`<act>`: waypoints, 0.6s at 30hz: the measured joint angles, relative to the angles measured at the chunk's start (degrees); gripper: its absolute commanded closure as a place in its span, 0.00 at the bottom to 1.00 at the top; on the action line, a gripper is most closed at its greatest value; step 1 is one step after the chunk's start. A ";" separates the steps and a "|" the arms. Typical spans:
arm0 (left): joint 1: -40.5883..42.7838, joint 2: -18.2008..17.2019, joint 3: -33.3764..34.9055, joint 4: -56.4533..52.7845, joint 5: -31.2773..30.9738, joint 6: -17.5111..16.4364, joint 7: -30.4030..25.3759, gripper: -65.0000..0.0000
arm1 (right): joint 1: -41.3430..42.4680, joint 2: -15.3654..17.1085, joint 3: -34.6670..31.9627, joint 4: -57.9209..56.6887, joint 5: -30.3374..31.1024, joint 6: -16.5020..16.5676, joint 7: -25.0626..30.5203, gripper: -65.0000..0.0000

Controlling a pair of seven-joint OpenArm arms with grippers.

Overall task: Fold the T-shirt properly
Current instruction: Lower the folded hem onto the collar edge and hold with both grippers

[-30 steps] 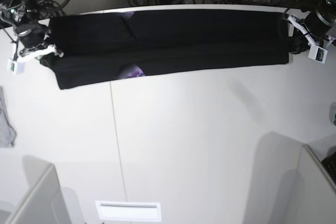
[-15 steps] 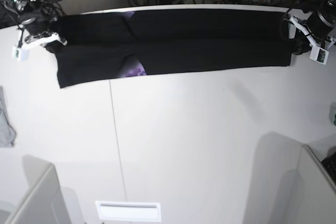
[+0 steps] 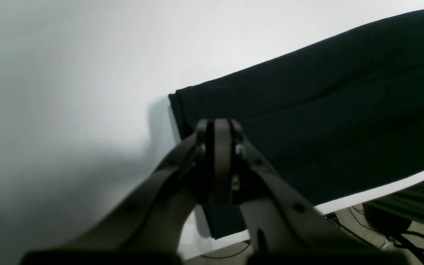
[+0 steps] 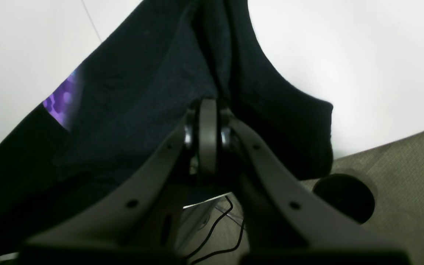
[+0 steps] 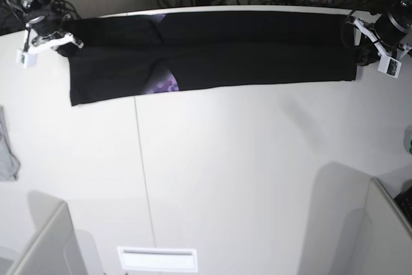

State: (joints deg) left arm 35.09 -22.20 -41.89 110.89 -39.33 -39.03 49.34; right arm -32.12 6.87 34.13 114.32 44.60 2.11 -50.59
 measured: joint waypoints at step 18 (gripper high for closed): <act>-2.05 0.09 4.07 -8.76 0.09 0.17 -0.20 1.00 | 3.17 -4.00 -0.26 -3.52 -11.67 0.28 -0.04 1.00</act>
State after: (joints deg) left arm 33.04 -22.11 -37.82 102.13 -39.24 -38.85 49.15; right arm -28.95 2.87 33.87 110.80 32.93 2.39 -50.63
